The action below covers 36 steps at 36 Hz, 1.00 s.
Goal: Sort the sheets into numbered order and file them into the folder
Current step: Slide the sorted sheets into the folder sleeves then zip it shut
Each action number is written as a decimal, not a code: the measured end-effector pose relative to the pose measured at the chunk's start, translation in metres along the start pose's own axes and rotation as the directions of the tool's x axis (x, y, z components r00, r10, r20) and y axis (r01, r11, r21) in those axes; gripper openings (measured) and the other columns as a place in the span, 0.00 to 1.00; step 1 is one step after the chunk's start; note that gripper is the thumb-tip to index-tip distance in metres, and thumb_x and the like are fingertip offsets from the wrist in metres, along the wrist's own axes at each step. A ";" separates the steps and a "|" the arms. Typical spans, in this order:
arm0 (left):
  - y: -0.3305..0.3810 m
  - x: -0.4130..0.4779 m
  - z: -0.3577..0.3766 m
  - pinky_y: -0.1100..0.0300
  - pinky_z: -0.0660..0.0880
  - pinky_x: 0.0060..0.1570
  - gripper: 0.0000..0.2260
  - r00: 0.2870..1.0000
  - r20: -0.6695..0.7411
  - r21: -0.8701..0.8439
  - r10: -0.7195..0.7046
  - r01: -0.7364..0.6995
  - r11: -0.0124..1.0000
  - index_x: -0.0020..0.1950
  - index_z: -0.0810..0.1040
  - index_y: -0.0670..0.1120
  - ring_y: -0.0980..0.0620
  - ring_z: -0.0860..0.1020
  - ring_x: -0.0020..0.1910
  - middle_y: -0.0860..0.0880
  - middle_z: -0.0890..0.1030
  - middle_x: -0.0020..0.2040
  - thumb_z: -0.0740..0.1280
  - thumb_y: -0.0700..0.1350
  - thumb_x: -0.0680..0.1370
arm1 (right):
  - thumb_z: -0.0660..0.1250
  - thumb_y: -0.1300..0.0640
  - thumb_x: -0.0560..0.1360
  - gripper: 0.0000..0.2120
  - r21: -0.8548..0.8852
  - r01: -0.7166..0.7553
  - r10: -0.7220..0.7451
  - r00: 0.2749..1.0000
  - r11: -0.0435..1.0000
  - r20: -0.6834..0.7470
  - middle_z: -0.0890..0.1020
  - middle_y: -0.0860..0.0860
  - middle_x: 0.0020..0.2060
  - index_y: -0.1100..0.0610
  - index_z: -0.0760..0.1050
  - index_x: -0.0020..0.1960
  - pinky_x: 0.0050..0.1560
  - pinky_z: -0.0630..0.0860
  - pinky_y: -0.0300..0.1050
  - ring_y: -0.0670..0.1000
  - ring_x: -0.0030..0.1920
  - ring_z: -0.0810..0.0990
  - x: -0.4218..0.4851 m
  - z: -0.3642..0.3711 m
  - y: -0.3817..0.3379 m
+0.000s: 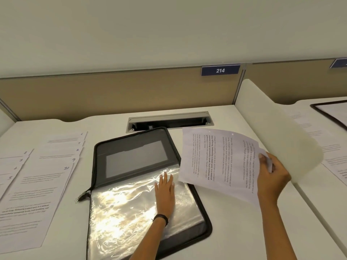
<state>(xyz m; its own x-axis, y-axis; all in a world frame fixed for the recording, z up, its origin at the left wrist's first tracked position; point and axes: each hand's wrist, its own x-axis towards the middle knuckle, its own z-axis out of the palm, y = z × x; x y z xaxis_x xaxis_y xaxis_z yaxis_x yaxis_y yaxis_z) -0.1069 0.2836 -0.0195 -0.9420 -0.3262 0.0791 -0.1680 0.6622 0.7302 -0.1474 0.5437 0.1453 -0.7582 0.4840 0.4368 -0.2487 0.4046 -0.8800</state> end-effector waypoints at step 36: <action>0.011 -0.002 -0.006 0.58 0.26 0.68 0.52 0.994 0.109 0.150 -0.017 0.000 0.989 0.78 0.50 0.48 0.58 0.36 0.73 0.51 0.44 0.77 0.25 0.75 0.64 | 0.70 0.63 0.74 0.09 -0.196 -0.264 0.312 0.907 0.944 0.283 0.80 0.57 0.39 0.66 0.80 0.51 0.41 0.71 0.44 0.54 0.39 0.76 0.056 0.016 0.012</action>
<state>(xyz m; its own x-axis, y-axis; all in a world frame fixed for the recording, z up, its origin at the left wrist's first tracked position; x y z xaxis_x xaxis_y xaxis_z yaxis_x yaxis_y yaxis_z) -0.1053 0.2871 -0.0074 -0.9651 -0.2619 -0.0073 -0.2098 0.7558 0.6203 -0.2023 0.5634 0.1566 -0.9360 0.3454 0.0684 0.0834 0.4061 -0.9100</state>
